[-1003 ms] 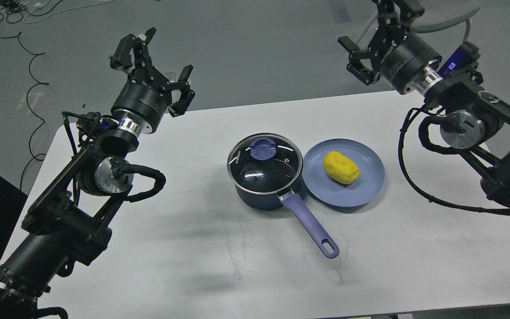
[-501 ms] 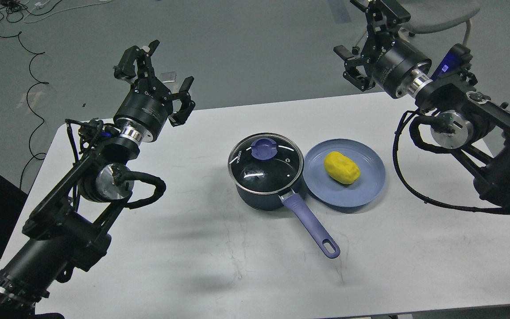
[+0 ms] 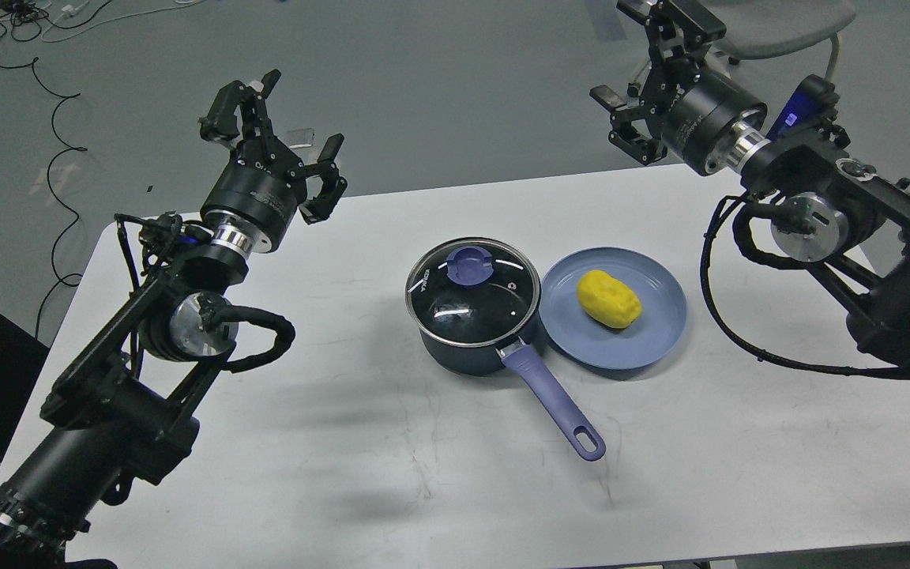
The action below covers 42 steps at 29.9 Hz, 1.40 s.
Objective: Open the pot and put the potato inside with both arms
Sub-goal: 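Reach the left gripper over the saucepan toward the blue lid knob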
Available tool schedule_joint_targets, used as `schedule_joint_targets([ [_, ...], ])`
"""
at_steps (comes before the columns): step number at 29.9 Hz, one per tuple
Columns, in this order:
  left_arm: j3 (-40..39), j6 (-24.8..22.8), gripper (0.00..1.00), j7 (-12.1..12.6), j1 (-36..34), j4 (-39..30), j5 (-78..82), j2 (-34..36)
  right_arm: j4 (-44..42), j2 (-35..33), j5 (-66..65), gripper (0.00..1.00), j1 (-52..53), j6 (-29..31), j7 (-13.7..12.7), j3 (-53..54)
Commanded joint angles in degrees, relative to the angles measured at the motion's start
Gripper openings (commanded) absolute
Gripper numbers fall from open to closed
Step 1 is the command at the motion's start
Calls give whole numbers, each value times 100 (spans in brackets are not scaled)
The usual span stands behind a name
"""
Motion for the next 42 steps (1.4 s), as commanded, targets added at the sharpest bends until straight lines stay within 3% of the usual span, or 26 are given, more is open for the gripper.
schedule_joint_targets([
  [1,9,-19,98,0,27,-5,-1,-1,2,-29,6,100,-1,117,2,46],
  [10,-88,-115,98,0,-96,4,261,166,-16,-47,6,100,-9,126,11,249],
  [17,166,-124,98,-26,-439,-276,3798,832,-69,-126,6,100,-123,117,11,372],
  [21,816,-124,98,-17,-676,-593,5270,1080,-314,-187,15,100,-308,108,-6,626],
  [24,1317,-80,98,-8,-957,-708,6184,1098,-551,-266,-29,100,-343,126,-216,565],
  [25,1544,-19,98,0,-1132,-699,6709,1054,-622,-275,-11,100,-343,100,-417,600],
  [27,1915,218,98,9,-1352,-647,7537,966,-640,-310,-11,100,-343,64,-551,618],
  [29,2301,455,98,27,-1563,-472,8241,747,-640,-450,-11,100,-361,56,-560,627],
  [34,3136,509,98,36,-1968,231,8849,9,-640,-819,15,100,-501,47,-560,627],
  [42,3533,658,98,44,-1968,1172,9965,-668,-640,-1119,41,100,-625,20,-543,635],
])
